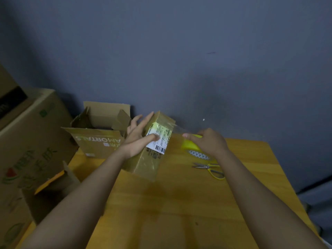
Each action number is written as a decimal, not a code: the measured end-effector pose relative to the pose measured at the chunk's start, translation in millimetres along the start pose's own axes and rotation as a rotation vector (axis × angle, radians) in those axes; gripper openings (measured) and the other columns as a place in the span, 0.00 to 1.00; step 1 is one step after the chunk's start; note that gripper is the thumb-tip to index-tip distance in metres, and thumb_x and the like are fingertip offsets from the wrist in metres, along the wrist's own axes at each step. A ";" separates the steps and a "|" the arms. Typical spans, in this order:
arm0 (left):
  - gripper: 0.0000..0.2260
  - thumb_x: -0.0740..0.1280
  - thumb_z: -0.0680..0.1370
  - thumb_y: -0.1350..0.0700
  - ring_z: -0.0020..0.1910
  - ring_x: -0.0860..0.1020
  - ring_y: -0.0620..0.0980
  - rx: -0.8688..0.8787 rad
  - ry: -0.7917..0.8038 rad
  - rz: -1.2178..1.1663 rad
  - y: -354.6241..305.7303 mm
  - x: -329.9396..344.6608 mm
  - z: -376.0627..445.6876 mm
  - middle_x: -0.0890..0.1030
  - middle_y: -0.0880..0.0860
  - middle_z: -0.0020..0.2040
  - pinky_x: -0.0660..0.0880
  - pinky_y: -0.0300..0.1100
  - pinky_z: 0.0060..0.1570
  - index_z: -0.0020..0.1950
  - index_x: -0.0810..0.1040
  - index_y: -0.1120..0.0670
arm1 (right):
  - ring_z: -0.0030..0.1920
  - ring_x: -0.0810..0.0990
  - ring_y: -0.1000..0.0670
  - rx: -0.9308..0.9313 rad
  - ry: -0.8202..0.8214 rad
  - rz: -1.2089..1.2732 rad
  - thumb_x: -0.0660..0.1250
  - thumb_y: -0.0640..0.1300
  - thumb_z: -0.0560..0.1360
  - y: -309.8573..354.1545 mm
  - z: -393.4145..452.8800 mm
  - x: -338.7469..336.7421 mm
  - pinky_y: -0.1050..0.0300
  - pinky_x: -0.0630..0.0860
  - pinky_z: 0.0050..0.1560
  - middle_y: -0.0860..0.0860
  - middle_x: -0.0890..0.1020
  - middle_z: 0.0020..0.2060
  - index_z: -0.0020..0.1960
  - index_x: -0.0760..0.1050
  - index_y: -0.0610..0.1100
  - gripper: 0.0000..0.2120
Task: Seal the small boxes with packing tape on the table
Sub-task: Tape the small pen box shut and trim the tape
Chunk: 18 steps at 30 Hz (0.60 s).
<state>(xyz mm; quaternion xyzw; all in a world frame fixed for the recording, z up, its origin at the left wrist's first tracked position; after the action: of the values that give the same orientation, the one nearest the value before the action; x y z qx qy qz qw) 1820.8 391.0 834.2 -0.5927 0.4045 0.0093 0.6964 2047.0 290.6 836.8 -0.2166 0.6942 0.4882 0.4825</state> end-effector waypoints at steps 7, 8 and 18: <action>0.33 0.64 0.62 0.35 0.73 0.56 0.53 0.085 -0.004 -0.109 -18.3 -17.6 0.5 0.53 0.36 0.71 0.62 0.61 0.69 0.64 0.54 0.19 | 0.30 0.72 0.45 -0.006 -0.023 0.096 0.65 0.72 0.68 16.5 0.0 -22.4 0.55 0.62 0.32 0.46 0.67 0.24 0.32 0.69 0.37 0.35; 0.34 0.64 0.62 0.35 0.74 0.56 0.52 0.096 -0.003 -0.110 -19.7 -20.0 0.6 0.53 0.36 0.72 0.61 0.61 0.70 0.65 0.55 0.20 | 0.29 0.70 0.46 -0.012 -0.028 0.093 0.65 0.71 0.68 19.4 -0.7 -26.1 0.55 0.60 0.32 0.47 0.65 0.24 0.30 0.65 0.39 0.34; 0.36 0.65 0.63 0.38 0.70 0.64 0.48 0.196 -0.006 -0.242 -32.9 -30.7 -0.8 0.58 0.42 0.72 0.70 0.45 0.61 0.71 0.58 0.28 | 0.46 0.80 0.46 -0.076 -0.011 0.182 0.66 0.68 0.70 38.7 3.5 -31.2 0.55 0.70 0.43 0.45 0.82 0.43 0.46 0.81 0.44 0.26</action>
<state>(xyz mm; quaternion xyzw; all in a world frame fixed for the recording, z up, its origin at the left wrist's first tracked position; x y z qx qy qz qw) 1815.9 394.8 878.8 -0.5664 0.3270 -0.1127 0.7480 2032.5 305.0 882.2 -0.1681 0.6894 0.5572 0.4313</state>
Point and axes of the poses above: each hand's wrist, its own z-axis towards the middle knuckle, its own x-axis out of the palm, y = z × x, the point moved 3 cm from there along z, towards the middle knuckle
